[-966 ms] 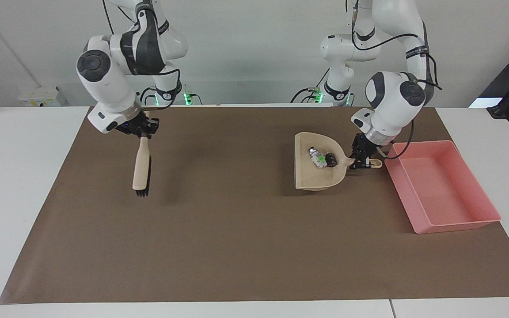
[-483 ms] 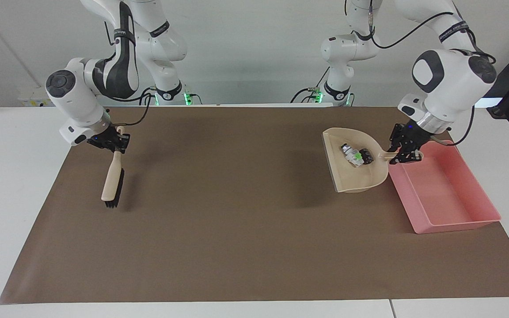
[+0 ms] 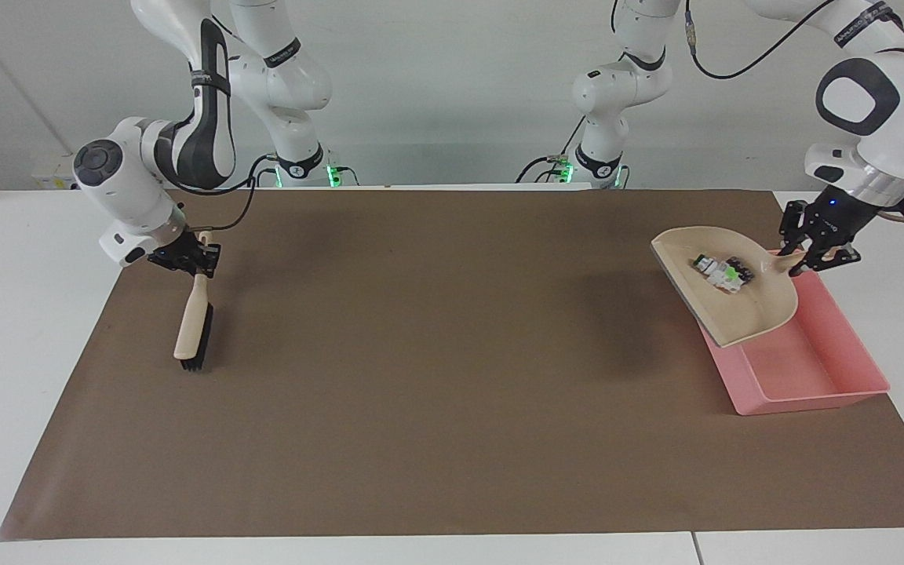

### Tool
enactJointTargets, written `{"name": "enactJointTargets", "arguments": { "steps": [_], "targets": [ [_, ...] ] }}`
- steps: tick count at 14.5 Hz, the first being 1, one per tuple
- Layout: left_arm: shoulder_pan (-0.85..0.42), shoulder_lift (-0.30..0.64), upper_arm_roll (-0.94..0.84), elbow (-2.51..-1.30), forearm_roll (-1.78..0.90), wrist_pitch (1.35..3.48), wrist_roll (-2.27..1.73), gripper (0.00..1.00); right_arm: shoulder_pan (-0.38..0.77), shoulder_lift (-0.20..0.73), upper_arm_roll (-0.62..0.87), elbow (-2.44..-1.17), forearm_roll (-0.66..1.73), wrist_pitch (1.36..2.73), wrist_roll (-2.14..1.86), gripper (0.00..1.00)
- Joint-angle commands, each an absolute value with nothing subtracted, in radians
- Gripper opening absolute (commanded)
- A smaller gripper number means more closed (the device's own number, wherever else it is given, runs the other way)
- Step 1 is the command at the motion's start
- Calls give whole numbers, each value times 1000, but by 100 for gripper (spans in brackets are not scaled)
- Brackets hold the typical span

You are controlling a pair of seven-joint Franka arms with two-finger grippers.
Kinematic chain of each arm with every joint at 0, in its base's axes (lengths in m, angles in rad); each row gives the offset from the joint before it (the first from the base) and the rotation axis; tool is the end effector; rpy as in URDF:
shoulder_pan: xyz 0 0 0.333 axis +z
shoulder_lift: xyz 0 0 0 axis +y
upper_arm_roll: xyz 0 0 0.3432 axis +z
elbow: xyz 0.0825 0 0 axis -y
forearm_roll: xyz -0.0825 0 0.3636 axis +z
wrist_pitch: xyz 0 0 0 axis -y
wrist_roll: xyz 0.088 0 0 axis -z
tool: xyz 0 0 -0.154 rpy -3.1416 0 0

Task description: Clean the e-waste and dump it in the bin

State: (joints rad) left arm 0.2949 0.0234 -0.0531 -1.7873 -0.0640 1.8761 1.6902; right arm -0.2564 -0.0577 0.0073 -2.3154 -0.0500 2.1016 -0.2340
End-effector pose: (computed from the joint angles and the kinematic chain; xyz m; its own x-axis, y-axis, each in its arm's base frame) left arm 0.5467 0.1271 0.5203 0.1371 -0.9890 0.0552 -0.9874 -0.1409 -0.0718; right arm 0.4438 -0.1175 0.3479 0.9869 0.0132 -0.1608 0.0137 -0.9999 0.0018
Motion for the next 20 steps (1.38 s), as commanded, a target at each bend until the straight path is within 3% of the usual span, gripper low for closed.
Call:
{"name": "enactJointTargets", "arguments": {
  "steps": [1, 4, 7, 8, 9, 10, 11, 18, 20],
  "targets": [
    [351, 64, -60, -1727, 30, 1885, 1713, 0, -297, -78, 23, -2352, -52, 2123, -262, 1],
    [429, 66, -60, -1735, 87, 1977, 1814, 0, -298, -74, 23, -2371, -52, 2167, -261, 5],
    [448, 66, -60, -1758, 168, 2054, 1894, 0, -298, -75, 23, -2378, -54, 2168, -261, 28],
    [448, 63, -60, -1770, 233, 2075, 1894, 0, -298, -75, 23, -2378, -54, 2166, -262, 38],
    [446, 60, -60, -1785, 277, 2095, 1893, 0, -298, -77, 23, -2376, -54, 2163, -262, 57],
    [445, 54, -60, -1805, 322, 2121, 1894, 0, -296, -75, 25, -2369, -54, 2155, -264, 89],
    [439, 49, -60, -1824, 380, 2146, 1893, 0, -296, -72, 26, -2355, -52, 2148, -268, 100],
    [423, 20, -61, -1876, 834, 2209, 1579, 0, -213, -86, 34, -2093, -55, 2089, -134, 100],
    [408, 8, -63, -1884, 955, 2180, 1470, 0, -209, -81, 35, -1973, -55, 1976, -62, 100]
  ]
}}
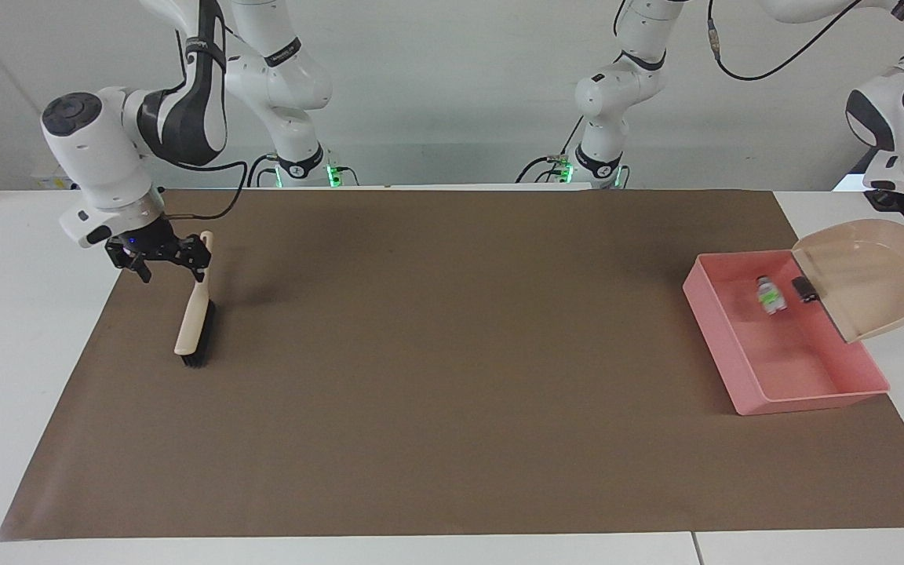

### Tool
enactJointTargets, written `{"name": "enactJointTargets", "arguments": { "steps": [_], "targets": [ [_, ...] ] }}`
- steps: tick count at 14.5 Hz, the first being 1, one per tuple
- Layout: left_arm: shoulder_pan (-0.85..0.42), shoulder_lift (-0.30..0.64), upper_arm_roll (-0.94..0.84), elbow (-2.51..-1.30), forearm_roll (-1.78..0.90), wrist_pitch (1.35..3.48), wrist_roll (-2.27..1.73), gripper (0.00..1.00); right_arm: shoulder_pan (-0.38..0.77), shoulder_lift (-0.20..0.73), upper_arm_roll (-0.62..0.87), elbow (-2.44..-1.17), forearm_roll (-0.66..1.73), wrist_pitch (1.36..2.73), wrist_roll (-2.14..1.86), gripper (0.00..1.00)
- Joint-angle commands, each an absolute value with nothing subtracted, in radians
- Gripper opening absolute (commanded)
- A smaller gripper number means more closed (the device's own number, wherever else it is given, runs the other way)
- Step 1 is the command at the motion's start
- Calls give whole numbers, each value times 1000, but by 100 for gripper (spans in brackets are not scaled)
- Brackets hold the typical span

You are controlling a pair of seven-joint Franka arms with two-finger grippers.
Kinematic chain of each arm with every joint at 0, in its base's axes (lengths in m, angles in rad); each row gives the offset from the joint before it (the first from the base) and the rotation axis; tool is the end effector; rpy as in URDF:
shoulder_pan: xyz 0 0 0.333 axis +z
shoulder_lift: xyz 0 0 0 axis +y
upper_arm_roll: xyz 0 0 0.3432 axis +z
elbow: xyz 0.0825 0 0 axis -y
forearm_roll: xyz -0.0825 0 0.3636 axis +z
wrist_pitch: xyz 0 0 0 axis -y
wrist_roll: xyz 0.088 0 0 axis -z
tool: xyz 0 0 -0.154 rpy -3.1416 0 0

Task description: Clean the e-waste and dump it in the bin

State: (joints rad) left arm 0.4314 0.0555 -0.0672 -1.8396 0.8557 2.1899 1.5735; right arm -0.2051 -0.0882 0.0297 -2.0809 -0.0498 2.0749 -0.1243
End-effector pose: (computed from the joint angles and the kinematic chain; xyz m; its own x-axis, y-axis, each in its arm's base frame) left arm 0.5492 0.2703 0.5358 0.0072 -0.7006 -0.7135 -0.9906 0.0927 -0.1010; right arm 0.5091 -0.0946 0.4623 0.9968 -0.0266 0.0749 -0.0310 -0.9979 0.0578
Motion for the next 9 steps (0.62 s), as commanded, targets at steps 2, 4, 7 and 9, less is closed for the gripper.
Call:
{"name": "enactJointTargets", "arguments": {
  "steps": [2, 4, 7, 9],
  "targets": [
    [379, 6, -63, -1876, 1044, 2103, 1415, 0, -209, -74, 38, -1840, -55, 1820, 3, 100],
    [338, -1, -63, -1875, 1106, 2031, 1359, 0, -209, -54, 43, -1703, -57, 1671, 31, 100],
    [249, -5, -63, -1870, 1187, 1906, 1292, 0, -207, -26, 51, -1624, -52, 1566, 112, 100],
    [200, -14, -63, -1870, 1242, 1856, 1267, 0, -199, -28, 58, -1626, -52, 1566, 115, 100]
  ]
}}
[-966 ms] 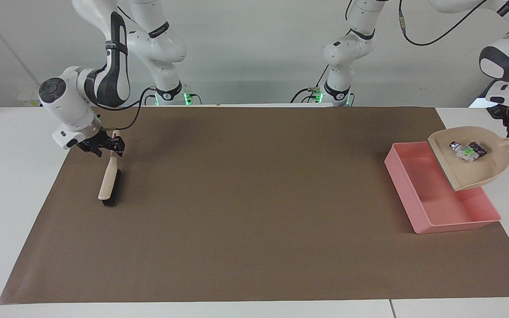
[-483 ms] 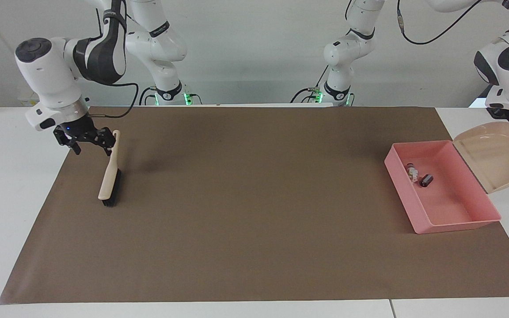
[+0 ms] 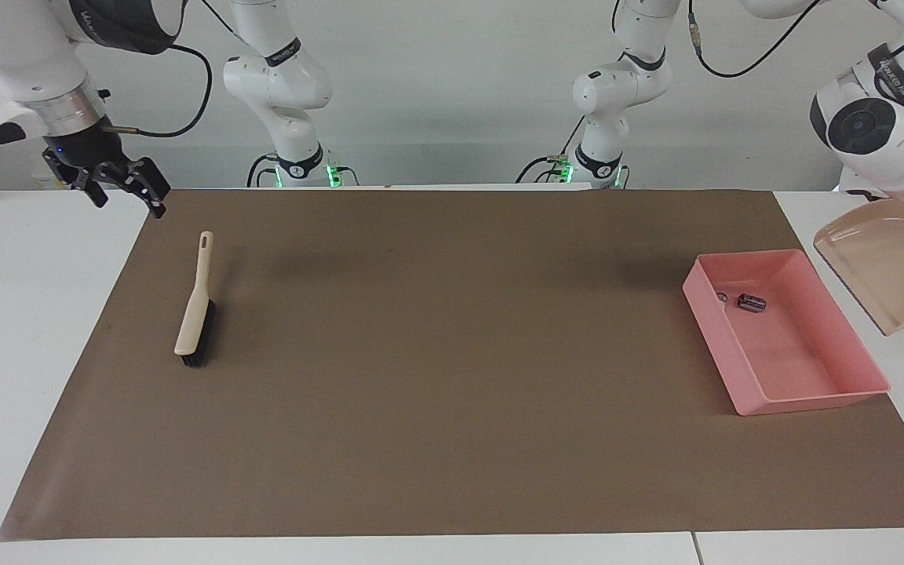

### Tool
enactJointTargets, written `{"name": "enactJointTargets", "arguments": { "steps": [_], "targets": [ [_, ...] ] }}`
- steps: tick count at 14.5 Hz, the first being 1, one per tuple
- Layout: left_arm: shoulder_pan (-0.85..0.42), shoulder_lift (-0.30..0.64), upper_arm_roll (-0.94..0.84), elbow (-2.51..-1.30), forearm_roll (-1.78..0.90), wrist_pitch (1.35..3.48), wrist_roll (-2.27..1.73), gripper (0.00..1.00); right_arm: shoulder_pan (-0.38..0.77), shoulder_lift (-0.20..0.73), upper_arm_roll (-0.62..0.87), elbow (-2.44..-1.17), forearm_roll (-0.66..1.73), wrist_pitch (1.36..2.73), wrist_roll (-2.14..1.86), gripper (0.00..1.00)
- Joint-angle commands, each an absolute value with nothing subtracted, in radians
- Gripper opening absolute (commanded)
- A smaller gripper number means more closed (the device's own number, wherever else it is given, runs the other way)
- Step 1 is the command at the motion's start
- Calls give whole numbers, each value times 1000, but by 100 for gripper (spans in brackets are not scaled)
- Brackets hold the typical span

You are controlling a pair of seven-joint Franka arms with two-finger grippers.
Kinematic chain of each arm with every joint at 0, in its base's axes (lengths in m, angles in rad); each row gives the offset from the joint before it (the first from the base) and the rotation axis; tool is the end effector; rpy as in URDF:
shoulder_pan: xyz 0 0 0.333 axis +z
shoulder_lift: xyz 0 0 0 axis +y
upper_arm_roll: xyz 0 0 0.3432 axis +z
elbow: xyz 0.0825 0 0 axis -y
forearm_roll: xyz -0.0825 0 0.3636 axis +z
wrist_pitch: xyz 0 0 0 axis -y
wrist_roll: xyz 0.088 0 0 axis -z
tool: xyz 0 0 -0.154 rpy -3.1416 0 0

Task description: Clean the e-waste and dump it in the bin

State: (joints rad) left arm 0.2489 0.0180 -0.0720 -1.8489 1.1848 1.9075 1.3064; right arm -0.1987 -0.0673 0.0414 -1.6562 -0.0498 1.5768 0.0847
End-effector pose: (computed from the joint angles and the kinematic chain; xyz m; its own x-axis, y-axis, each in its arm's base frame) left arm 0.5478 0.2077 0.5664 0.0630 -0.4403 -0.8956 -0.9965 0.0219 -0.0809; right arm 0.5030 -0.0868 0.6020 0.9709 -0.2394 -0.0077 -0.2386 -0.9696 0.0534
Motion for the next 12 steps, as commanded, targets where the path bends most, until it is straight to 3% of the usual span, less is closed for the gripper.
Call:
{"name": "enactJointTargets", "arguments": {
  "steps": [1, 7, 12],
  "targets": [
    [189, -14, -64, -1870, 1259, 1844, 1266, 0, -190, -29, 63, -1632, -51, 1565, 114, 100],
    [172, -26, -69, -1872, 1330, 1813, 1233, 0, 29, -32, -87, -1631, -58, 1569, 121, 100],
    [157, -18, -78, -1821, 1211, 1864, 1358, 0, 32, -34, -92, -1631, -60, 1571, 121, 100]
  ]
}}
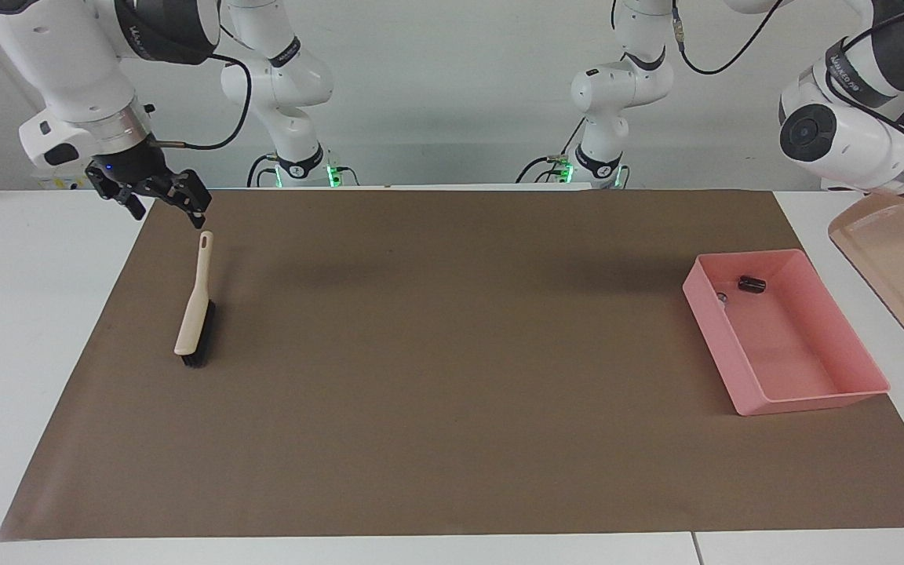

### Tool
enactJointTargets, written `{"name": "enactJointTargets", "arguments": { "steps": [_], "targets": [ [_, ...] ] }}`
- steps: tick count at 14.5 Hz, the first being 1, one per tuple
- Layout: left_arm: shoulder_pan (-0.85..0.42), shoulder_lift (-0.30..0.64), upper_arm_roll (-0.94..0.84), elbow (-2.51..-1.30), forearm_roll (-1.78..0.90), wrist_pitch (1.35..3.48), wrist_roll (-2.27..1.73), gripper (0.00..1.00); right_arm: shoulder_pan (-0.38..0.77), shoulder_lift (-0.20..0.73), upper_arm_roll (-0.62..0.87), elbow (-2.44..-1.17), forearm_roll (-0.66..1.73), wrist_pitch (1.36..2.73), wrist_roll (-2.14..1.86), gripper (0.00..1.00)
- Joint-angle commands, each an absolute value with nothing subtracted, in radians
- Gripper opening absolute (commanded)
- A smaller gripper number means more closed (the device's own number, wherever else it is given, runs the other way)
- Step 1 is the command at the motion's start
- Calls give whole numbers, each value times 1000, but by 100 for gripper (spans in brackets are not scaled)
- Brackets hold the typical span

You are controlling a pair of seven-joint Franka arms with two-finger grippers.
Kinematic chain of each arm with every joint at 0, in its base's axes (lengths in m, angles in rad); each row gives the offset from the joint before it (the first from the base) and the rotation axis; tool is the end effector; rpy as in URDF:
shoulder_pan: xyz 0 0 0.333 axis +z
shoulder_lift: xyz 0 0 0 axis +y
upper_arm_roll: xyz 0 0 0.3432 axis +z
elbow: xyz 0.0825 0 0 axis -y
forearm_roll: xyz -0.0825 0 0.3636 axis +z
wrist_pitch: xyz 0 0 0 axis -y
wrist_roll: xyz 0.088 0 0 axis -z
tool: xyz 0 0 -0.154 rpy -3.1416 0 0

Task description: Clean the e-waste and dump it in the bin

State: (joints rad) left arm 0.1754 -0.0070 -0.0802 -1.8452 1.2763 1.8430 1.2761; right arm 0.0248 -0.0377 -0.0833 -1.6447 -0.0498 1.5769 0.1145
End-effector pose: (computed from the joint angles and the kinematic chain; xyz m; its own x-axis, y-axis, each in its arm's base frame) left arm 0.5508 0.1723 0.5921 0.0671 -0.3471 -0.9354 -0.9930 0.0678 -0.0964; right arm 0.5178 -0.0388 0.5919 0.9849 -0.1715 -0.0247 -0.1702 -0.9842 0.0498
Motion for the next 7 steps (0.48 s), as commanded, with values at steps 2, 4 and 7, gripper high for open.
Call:
{"name": "enactJointTargets", "arguments": {
  "steps": [2, 4, 7],
  "targets": [
    [152, 1, -77, -1769, 1024, 1865, 1510, 0, 32, -34, -92, -1631, -58, 1572, 123, 100],
    [161, 9, -75, -1750, 834, 1871, 1627, 0, 32, -34, -92, -1631, -58, 1574, 121, 100],
    [170, 9, -72, -1750, 599, 1881, 1748, 0, 25, -35, -92, -1634, -54, 1569, 118, 100]
  ]
}}
